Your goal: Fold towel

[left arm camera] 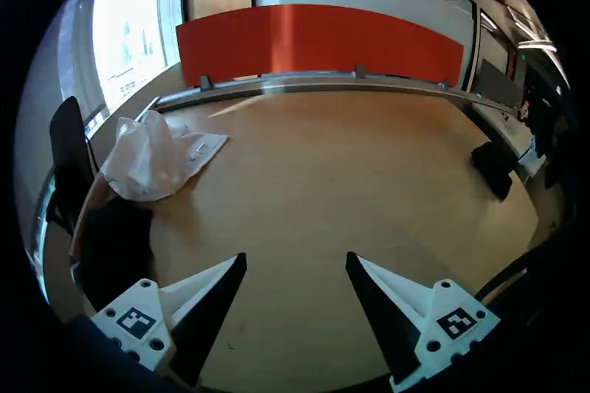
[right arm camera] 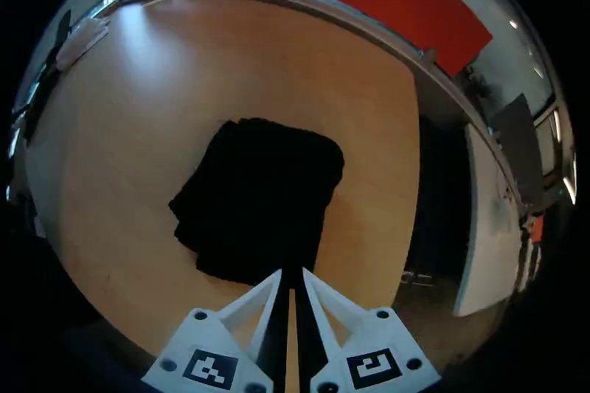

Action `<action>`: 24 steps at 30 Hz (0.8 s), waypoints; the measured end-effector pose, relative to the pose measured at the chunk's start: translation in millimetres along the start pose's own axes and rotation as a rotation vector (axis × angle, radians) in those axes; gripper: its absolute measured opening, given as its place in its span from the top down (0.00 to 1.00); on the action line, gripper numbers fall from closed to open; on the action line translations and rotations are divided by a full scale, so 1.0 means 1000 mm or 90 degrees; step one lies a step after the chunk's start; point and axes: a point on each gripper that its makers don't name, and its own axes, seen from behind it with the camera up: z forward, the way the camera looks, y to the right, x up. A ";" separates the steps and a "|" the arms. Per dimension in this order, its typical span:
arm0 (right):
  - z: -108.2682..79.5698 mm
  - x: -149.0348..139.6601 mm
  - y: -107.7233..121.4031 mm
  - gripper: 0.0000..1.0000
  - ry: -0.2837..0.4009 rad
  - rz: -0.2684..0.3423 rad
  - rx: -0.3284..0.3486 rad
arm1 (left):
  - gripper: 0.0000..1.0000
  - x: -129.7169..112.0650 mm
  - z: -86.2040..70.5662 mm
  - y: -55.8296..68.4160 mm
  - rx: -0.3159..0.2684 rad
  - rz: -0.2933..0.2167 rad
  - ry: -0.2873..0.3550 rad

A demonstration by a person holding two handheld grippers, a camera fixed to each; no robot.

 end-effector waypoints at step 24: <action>0.031 -0.034 0.001 0.95 -0.061 0.047 -0.020 | 0.00 -0.007 -0.009 -0.005 0.017 -0.001 -0.005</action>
